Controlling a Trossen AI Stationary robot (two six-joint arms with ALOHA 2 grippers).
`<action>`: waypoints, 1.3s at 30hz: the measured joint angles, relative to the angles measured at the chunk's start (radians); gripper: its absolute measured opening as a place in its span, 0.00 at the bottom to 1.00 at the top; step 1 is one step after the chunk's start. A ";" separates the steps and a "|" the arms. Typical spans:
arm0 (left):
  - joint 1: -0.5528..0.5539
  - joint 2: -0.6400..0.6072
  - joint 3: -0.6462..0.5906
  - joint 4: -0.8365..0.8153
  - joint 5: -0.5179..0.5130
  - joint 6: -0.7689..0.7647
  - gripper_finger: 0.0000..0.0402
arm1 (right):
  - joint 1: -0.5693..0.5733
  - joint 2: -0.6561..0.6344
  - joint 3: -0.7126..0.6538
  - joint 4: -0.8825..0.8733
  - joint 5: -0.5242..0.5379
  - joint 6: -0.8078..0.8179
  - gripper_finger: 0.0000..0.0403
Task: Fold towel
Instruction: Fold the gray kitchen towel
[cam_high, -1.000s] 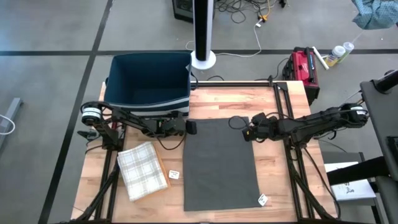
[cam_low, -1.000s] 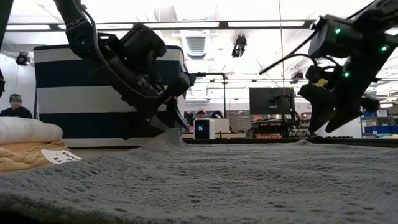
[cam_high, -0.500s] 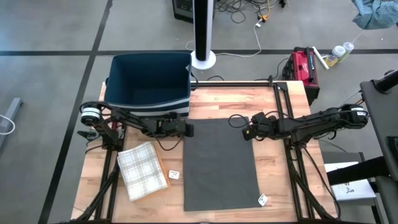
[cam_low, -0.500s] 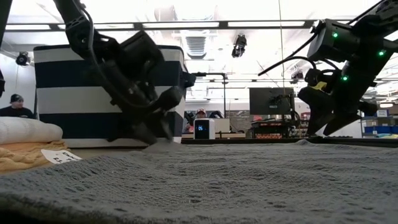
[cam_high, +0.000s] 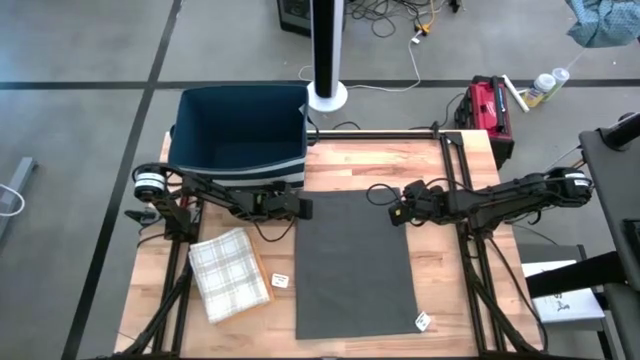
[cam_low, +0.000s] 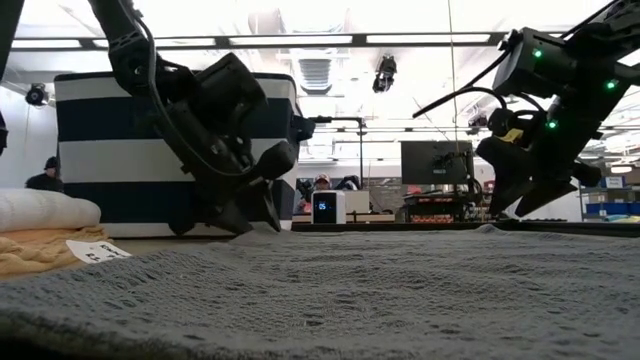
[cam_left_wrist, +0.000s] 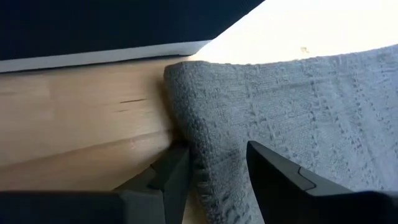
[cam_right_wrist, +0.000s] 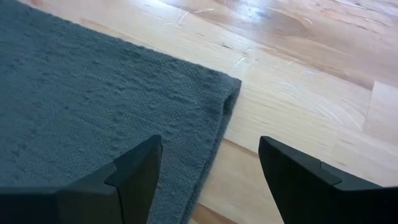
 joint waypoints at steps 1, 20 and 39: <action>0.000 0.006 0.000 0.001 0.000 -0.005 0.38 | 0.000 0.000 0.000 -0.001 0.000 -0.001 0.65; 0.024 0.000 -0.006 0.067 0.010 0.028 0.38 | 0.000 0.001 0.000 0.007 -0.002 -0.014 0.65; 0.017 -0.001 -0.005 0.114 -0.051 0.070 0.33 | -0.291 0.019 -0.084 0.247 -0.225 -0.128 0.65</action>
